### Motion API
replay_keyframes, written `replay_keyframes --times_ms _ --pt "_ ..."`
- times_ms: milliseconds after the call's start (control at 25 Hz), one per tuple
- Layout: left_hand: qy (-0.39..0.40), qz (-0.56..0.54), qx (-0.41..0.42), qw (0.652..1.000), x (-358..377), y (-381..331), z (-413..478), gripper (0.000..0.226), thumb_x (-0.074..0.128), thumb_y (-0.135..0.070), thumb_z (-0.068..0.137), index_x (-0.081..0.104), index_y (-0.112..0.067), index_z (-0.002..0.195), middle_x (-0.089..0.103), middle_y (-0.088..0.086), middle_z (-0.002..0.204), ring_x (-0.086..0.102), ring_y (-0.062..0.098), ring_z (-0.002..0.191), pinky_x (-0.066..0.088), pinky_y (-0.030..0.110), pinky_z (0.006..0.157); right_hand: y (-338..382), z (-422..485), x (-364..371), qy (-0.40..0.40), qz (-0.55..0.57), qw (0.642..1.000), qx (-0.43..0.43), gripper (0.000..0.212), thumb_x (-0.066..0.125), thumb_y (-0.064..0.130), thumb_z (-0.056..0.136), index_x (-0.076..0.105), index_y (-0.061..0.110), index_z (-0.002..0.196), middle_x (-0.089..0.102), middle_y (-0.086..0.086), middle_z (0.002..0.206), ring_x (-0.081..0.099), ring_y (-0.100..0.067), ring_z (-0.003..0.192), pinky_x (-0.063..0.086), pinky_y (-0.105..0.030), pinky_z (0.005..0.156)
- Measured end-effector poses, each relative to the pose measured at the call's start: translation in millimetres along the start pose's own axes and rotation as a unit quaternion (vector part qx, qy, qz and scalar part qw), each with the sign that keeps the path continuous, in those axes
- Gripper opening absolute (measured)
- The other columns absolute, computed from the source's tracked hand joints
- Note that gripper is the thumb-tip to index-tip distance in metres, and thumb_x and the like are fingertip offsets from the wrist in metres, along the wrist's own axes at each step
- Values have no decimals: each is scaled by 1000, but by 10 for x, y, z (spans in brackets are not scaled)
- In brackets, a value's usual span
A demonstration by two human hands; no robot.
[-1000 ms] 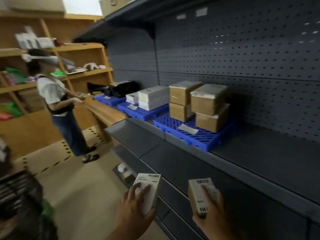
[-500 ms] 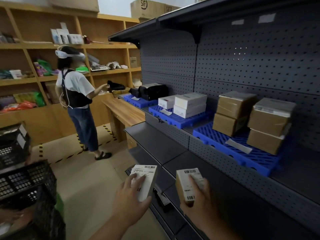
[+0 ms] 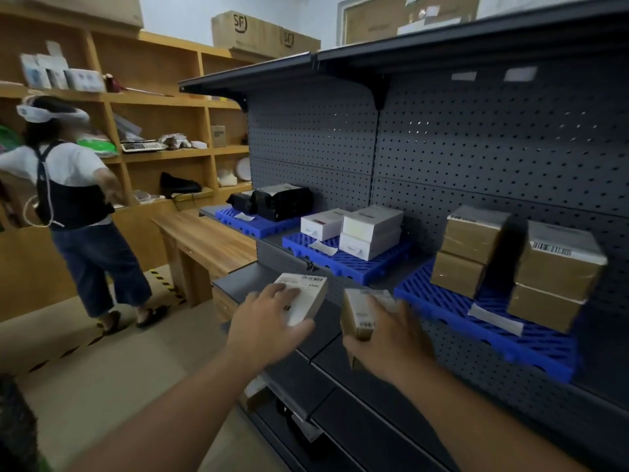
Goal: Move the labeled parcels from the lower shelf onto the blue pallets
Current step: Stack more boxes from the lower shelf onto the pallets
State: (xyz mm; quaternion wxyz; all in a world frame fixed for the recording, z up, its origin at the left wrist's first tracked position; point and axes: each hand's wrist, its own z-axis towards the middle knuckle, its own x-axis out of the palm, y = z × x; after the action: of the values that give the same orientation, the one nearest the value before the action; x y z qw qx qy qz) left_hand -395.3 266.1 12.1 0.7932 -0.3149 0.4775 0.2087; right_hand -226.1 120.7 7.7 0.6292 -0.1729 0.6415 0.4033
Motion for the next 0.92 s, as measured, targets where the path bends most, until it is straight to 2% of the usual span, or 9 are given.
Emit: replay_keyframes --times_ms 160,280,480,560,680,800,920 --pt "-20 -24 46 998 -360 -291 560 69 51 -71 86 53 -35 145 49 -7 152 52 26 130 47 44 105 178 311 -715 -75 -31 997 9 88 47 79 75 30 34 148 29 -3 142 46 -33 119 44 -38 79" --pt "-19 -44 60 997 -624 -544 917 71 50 -74 84 54 -36 144 50 -10 148 53 25 128 48 44 103 201 491 -1209 -119 -50 992 15 89 45 81 74 41 26 144 38 -4 142 52 -31 118 49 -38 81" --pt "-34 -42 79 995 -906 -858 1359 74 46 -78 77 55 -41 141 56 -11 140 55 22 122 48 38 89 9 634 -1656 -162 -90 982 23 93 45 83 74 39 26 147 37 -5 150 50 -33 125 47 -40 87" --pt "-40 -36 93 994 -928 -1020 1481 75 44 -78 75 55 -42 140 56 -10 139 56 22 121 44 36 82 -159 671 -1780 -170 -100 980 29 91 45 83 75 40 26 147 39 -6 147 52 -33 122 48 -39 83" --pt "-30 -35 122 991 -889 -1351 1669 80 42 -81 72 54 -43 141 54 -11 143 56 23 123 50 38 89 -552 754 -2008 -204 -117 970 55 87 44 82 76 45 25 143 43 -8 143 56 -33 116 43 -35 73" --pt "-21 -58 146 987 -784 -1707 1876 80 43 -82 71 53 -44 142 54 -12 144 56 24 123 51 40 93 -1024 862 -2256 -235 -120 961 84 90 46 81 74 49 22 141 47 -12 141 57 -35 114 51 -39 82" --pt "-7 -68 174 982 -610 -1947 2050 80 45 -80 71 54 -43 141 52 -11 146 55 25 126 48 40 95 -1396 891 -2411 -247 -134 952 123 96 42 85 68 52 23 141 49 -13 140 58 -36 112 52 -42 86"
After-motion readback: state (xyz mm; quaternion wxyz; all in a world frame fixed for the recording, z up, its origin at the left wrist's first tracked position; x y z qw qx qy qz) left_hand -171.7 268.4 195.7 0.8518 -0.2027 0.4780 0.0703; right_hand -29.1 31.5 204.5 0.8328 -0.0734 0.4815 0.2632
